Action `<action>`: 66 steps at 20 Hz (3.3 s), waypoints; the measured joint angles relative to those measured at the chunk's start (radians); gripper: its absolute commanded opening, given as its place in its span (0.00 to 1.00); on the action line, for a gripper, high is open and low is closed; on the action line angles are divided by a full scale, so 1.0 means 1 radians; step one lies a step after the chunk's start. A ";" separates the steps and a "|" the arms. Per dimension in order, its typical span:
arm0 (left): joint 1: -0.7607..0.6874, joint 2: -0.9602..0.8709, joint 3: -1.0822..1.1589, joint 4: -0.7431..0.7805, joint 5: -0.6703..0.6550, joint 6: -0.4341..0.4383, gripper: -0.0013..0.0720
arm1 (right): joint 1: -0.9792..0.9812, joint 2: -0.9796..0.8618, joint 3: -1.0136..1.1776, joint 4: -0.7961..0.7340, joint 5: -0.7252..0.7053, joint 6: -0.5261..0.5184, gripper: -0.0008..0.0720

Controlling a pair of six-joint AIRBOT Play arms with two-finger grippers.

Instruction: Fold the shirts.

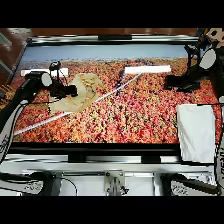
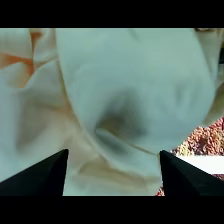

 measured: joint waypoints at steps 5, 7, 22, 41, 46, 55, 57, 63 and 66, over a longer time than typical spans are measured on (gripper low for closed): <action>0.028 -0.159 0.101 -0.044 -0.001 0.000 0.07 | 0.000 0.000 0.000 0.069 0.017 0.000 0.93; 0.032 -0.184 0.121 -0.076 -0.006 0.014 0.06 | 0.000 0.000 0.000 0.094 0.017 -0.001 0.93; -0.283 0.333 0.415 -0.202 -0.155 0.211 0.06 | 0.000 0.336 0.219 -0.188 0.095 -0.082 0.93; -0.406 0.461 -0.059 0.113 -0.533 0.033 0.95 | 0.000 0.312 -0.311 0.236 0.144 -0.161 0.93; -0.357 0.523 -0.180 0.081 -0.550 -0.021 0.95 | 0.001 0.176 -0.476 0.385 0.043 -0.230 0.93; -0.344 0.434 -0.256 -0.037 -0.350 -0.075 0.37 | 0.154 -0.116 -0.543 0.553 -0.077 -0.350 0.93; -0.344 0.423 -0.257 -0.038 -0.341 -0.069 0.07 | 0.189 -0.171 -0.545 0.562 -0.092 -0.357 0.93; -0.344 0.415 -0.207 -0.031 -0.329 -0.011 0.07 | 0.235 -0.257 -0.545 0.617 -0.151 -0.377 0.10; -0.344 0.415 -0.120 -0.006 -0.330 0.031 0.07 | 0.227 -0.237 -0.536 0.693 -0.191 -0.423 0.10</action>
